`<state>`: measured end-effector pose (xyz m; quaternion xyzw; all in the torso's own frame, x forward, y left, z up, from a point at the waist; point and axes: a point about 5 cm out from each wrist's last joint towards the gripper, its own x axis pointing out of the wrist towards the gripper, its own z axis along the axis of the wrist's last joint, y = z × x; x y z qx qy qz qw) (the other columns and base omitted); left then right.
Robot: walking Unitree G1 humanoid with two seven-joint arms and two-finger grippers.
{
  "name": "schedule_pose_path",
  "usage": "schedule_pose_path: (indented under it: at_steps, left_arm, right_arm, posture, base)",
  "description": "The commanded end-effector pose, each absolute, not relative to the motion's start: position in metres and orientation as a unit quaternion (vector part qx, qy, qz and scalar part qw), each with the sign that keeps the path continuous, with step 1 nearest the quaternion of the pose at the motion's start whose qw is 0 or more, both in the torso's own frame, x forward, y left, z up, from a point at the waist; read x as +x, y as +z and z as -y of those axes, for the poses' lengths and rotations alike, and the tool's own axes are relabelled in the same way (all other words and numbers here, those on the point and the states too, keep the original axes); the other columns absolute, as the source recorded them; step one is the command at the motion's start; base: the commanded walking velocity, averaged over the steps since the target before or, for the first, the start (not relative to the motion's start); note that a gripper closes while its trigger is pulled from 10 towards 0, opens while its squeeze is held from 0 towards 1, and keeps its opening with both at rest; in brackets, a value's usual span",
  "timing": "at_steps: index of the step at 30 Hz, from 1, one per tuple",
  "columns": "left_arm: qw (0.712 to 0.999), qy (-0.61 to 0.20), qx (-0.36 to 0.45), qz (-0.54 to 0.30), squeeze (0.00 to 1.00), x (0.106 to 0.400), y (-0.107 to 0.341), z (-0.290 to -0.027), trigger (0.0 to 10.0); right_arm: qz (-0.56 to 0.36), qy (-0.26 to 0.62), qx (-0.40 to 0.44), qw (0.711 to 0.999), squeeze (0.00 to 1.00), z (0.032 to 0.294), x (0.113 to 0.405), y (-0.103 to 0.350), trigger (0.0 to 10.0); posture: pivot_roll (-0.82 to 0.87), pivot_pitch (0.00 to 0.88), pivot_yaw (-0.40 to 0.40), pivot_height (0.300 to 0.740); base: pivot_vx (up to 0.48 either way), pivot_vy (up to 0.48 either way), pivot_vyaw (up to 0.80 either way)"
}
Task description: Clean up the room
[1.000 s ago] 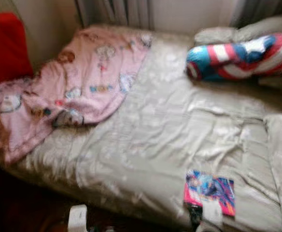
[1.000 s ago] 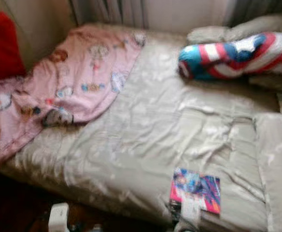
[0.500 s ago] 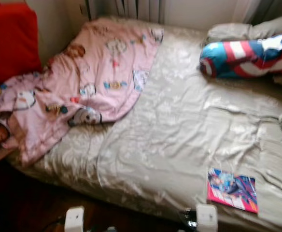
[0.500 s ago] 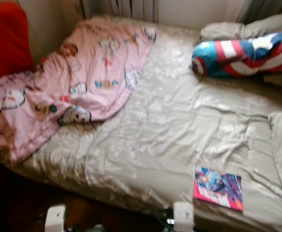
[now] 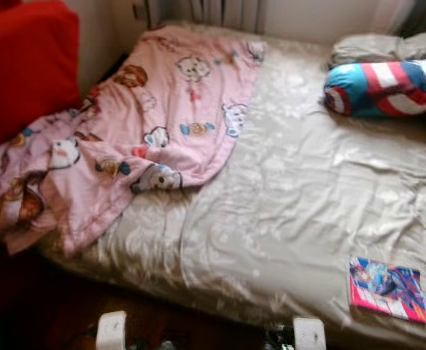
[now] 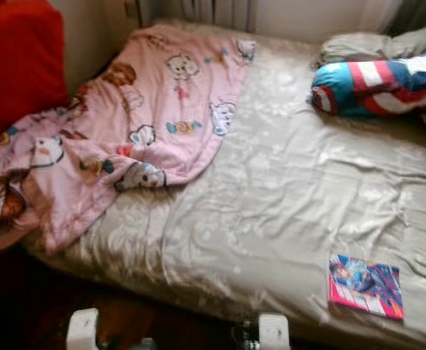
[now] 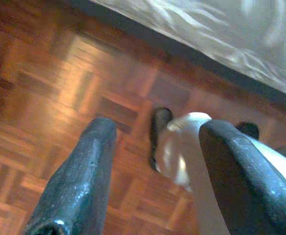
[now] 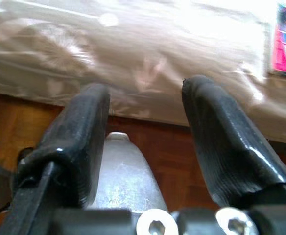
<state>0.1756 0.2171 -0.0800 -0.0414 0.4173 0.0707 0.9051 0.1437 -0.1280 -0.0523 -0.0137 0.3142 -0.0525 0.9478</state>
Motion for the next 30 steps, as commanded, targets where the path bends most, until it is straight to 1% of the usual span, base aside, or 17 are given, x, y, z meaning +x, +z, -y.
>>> schedule_pose_path:
  at_steps: [1, 10, 30]
  left_arm:
    - [0.895, 0.064, -0.046, -0.44, 0.0, 0.1642, -0.0871, -0.2098, 10.0]
    - [0.894, 0.064, -0.046, -0.44, 0.0, 0.1635, -0.0875, -0.2092, 10.0]
    - [0.894, 0.065, -0.047, -0.44, 0.0, 0.1635, -0.0875, -0.2091, 10.0]
  right_arm:
    - [-0.327, -0.055, 0.041, 0.942, 0.0, 0.0986, 0.1403, -0.0527, 10.0]
    - [-0.328, -0.054, 0.038, 0.942, 0.0, 0.1009, 0.1401, -0.0533, 10.0]
    - [-0.329, -0.053, 0.034, 0.942, 0.0, 0.1041, 0.1417, -0.0534, 10.0]
  posture:
    - [0.05, 0.161, -0.013, 0.719]
    - [0.05, 0.151, -0.017, 0.719]
    - [0.05, 0.16, -0.017, 0.719]
  base:
    - [0.0, 0.337, 0.0]
    - [0.0, 0.327, 0.0]
    - [0.0, 0.314, 0.0]
